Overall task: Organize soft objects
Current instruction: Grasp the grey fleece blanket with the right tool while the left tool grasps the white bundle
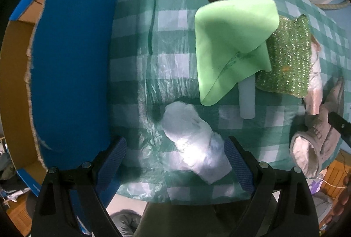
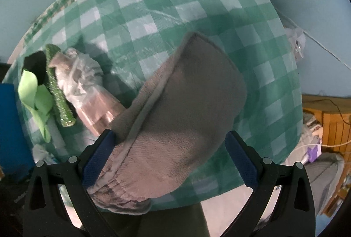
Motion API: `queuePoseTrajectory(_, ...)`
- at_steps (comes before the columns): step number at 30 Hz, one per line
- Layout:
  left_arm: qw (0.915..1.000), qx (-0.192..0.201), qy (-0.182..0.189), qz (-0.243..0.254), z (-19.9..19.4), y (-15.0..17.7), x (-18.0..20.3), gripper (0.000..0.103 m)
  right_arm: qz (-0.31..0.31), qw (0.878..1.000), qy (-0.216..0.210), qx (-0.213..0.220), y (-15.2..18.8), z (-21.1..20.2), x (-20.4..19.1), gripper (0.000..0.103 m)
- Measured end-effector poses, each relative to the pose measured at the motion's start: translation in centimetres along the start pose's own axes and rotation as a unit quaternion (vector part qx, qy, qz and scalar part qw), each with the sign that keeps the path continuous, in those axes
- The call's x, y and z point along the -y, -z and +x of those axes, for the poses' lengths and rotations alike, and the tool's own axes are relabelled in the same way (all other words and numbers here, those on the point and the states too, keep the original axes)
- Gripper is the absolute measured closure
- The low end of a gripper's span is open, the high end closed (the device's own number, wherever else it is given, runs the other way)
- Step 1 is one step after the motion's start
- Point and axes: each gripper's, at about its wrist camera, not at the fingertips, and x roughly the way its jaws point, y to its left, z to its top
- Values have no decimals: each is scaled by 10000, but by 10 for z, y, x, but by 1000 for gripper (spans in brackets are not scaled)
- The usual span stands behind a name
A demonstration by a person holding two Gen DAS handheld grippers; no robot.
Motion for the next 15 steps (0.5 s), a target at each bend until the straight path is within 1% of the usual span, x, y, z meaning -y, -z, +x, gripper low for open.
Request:
queuePoseTrajectory(6,9998,-202,-63,45,18,-1,2,11,260,9995,-149,-112,3,12,7,3)
queuePoseTrajectory(9,9997,-203,-106,107,27,3,4,11,316,9990,-273,-139,3,18,12,3)
queuePoseTrajectory(12,9993,-246,-193,182,39,11,11,11,404,9979,-474,-169,3,26,19,3)
queuePoseTrajectory(15,9990,-274,-271,241,47,14,12,11,514,9956,-765,-190,3,32,27,4)
